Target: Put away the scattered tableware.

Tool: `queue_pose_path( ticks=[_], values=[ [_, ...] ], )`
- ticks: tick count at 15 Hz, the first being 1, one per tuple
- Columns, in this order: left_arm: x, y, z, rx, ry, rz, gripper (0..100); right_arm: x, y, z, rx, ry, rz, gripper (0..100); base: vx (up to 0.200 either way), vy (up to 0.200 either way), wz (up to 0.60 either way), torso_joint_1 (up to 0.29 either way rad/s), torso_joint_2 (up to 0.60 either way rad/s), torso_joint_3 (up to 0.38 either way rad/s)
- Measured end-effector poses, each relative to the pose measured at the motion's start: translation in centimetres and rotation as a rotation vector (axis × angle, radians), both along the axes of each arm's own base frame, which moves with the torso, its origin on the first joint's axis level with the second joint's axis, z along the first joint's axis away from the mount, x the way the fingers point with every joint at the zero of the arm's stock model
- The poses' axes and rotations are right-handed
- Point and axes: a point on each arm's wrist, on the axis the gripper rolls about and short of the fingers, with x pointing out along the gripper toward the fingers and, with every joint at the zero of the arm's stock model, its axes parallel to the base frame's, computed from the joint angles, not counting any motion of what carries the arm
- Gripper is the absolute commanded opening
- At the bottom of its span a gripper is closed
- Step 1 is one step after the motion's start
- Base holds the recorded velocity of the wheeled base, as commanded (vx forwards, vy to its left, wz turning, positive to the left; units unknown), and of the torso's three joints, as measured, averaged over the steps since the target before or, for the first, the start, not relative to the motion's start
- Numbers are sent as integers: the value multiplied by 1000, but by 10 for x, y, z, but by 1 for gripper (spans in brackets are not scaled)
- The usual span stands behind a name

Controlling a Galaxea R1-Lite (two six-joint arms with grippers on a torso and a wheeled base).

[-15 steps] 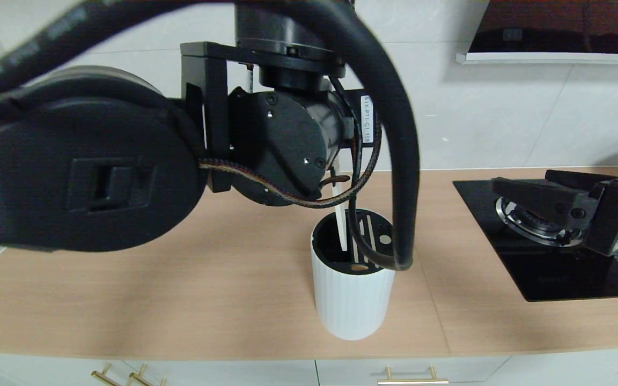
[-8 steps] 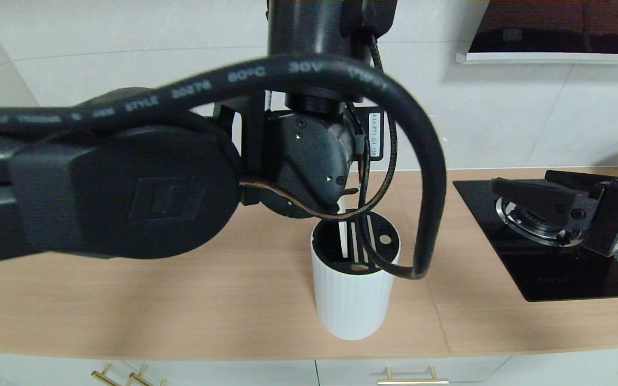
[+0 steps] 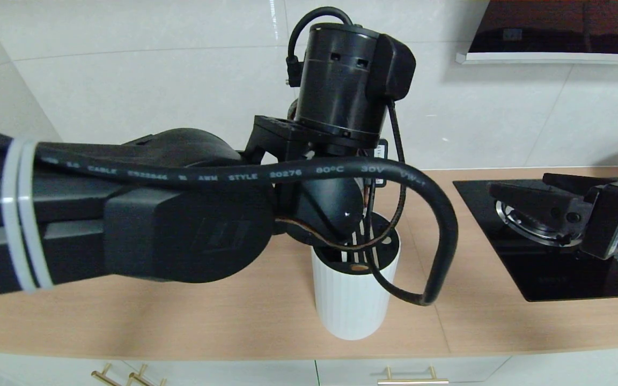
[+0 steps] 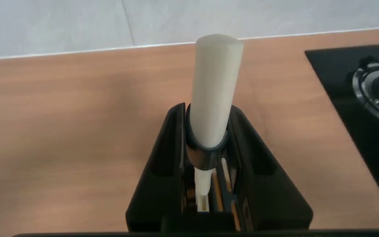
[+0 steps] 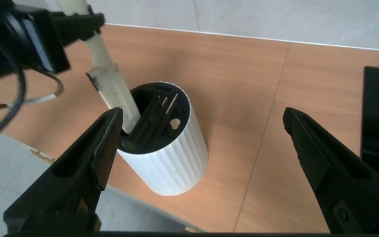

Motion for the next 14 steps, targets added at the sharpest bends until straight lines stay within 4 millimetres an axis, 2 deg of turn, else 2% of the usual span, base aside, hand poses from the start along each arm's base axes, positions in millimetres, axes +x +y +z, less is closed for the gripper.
queue_pose_path(
  ticks=[5, 14],
  values=[
    [3, -5, -10, 0, 19, 4, 0, 0, 0, -1, -1, 2, 1, 100, 0, 0, 0, 0, 0, 0],
    [6, -11, -41, 22, 82, 14, 0, 3, 3, -4, -12, 14, 1, 100, 0, 0, 0, 0, 0, 0]
  ],
)
